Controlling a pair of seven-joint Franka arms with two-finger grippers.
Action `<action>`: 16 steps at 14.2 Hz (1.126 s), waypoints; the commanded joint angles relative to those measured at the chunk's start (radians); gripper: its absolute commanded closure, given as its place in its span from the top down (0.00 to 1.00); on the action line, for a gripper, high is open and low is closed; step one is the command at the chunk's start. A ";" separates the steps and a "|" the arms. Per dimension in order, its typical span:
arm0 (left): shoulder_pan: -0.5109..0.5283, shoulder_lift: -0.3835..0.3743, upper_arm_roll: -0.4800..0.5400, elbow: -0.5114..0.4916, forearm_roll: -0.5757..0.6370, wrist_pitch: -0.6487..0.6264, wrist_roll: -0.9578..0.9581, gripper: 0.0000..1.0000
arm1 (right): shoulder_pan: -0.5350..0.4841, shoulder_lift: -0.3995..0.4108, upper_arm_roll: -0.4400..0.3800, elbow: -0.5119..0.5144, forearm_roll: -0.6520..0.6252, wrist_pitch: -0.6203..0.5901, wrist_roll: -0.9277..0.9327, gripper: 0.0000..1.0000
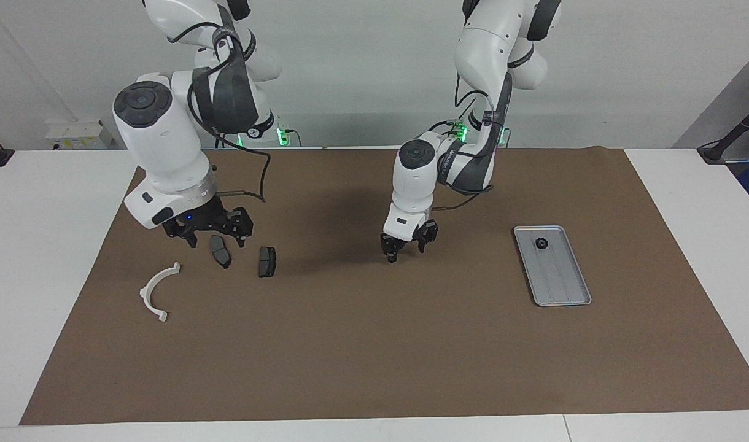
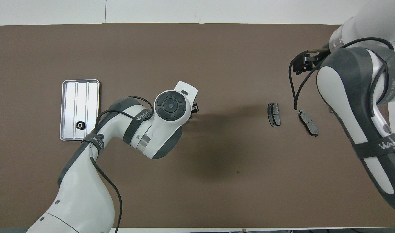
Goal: Pick bearing gear from pile to tray
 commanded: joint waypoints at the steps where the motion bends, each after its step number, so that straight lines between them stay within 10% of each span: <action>1: -0.049 0.008 0.015 0.018 -0.009 -0.034 -0.024 0.79 | -0.023 -0.029 0.017 -0.024 0.005 -0.011 -0.024 1.00; 11: -0.060 0.088 0.016 0.076 -0.003 -0.014 -0.024 0.79 | -0.048 -0.044 0.017 -0.030 0.016 -0.008 -0.024 1.00; 16: -0.060 0.090 0.016 0.084 0.002 -0.027 -0.019 0.78 | -0.035 -0.193 0.012 -0.160 0.018 0.004 -0.024 1.00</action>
